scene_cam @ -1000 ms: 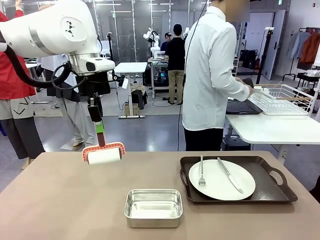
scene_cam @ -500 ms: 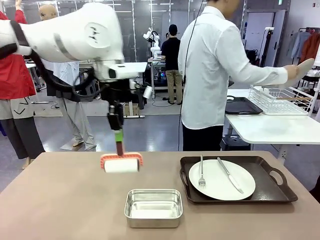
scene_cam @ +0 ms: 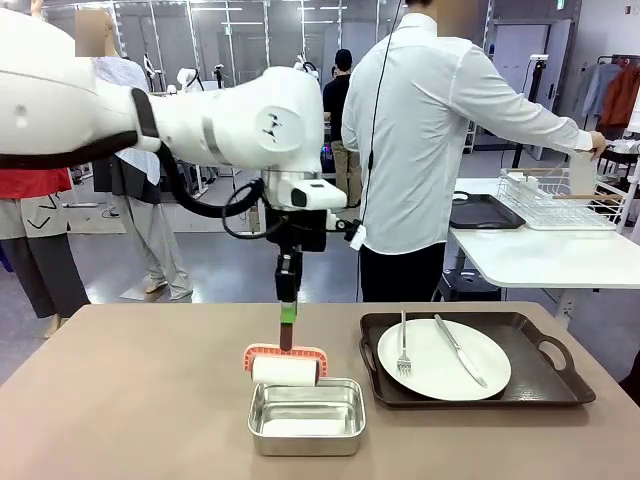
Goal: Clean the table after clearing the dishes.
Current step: Place the Lint Roller back on top of the Airtight Container.
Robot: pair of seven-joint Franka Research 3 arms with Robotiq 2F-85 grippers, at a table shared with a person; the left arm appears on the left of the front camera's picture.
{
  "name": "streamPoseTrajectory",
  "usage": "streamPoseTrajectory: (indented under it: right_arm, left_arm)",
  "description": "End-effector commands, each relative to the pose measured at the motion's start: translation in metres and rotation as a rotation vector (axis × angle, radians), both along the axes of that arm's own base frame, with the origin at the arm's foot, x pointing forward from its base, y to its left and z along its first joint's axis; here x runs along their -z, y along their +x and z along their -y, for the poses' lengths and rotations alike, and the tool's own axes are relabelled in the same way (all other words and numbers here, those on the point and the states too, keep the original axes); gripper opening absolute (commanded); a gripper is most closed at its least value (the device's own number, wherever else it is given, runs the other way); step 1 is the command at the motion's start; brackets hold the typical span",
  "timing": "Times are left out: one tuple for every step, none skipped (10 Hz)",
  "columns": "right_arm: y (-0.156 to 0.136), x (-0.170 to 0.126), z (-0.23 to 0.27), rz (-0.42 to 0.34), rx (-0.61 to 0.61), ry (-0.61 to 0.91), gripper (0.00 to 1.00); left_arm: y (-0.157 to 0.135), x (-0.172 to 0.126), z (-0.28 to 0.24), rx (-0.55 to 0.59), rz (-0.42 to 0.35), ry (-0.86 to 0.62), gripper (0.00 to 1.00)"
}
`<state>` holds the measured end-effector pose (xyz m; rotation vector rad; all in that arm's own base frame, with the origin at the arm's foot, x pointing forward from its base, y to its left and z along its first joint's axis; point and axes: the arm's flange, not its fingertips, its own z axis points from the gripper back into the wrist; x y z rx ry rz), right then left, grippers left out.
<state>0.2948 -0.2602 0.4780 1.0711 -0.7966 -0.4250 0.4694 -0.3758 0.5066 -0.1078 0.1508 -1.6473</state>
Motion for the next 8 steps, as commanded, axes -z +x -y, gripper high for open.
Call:
streamPoseTrajectory:
  right_arm:
    - [-0.001, 0.0, -0.001, 0.032, 0.0, -0.004, 1.0]
    - [-0.001, 0.0, -0.001, 0.032, 0.0, -0.004, 1.0]
    - [-0.001, 0.0, -0.001, 0.032, 0.0, -0.004, 1.0]
    - [-0.001, 0.0, -0.001, 0.032, 0.0, -0.004, 1.0]
    - [-0.001, 0.0, -0.001, 0.032, 0.0, -0.004, 1.0]
    - [-0.001, 0.0, -0.001, 0.032, 0.0, -0.004, 1.0]
    - [-0.001, 0.0, -0.001, 0.032, 0.0, -0.004, 1.0]
    - [-0.001, 0.0, -0.001, 0.032, 0.0, -0.004, 1.0]
  left_arm:
    - [0.02, -0.001, 0.024, -0.005, 0.038, 0.031, 0.22]
    - [0.024, 0.009, 0.03, -0.01, 0.008, 0.038, 0.22]
    - [0.029, 0.019, 0.032, -0.016, -0.035, 0.018, 0.22]
    - [0.032, 0.027, 0.032, -0.044, -0.049, 0.007, 0.22]
    - [0.033, 0.035, 0.031, -0.066, -0.057, 0.013, 0.22]
    - [0.035, 0.043, 0.029, -0.075, -0.081, 0.013, 0.22]
    - [0.037, 0.05, 0.029, -0.064, -0.094, 0.023, 0.22]
    - [0.042, 0.06, 0.027, -0.08, -0.103, 0.033, 0.22]
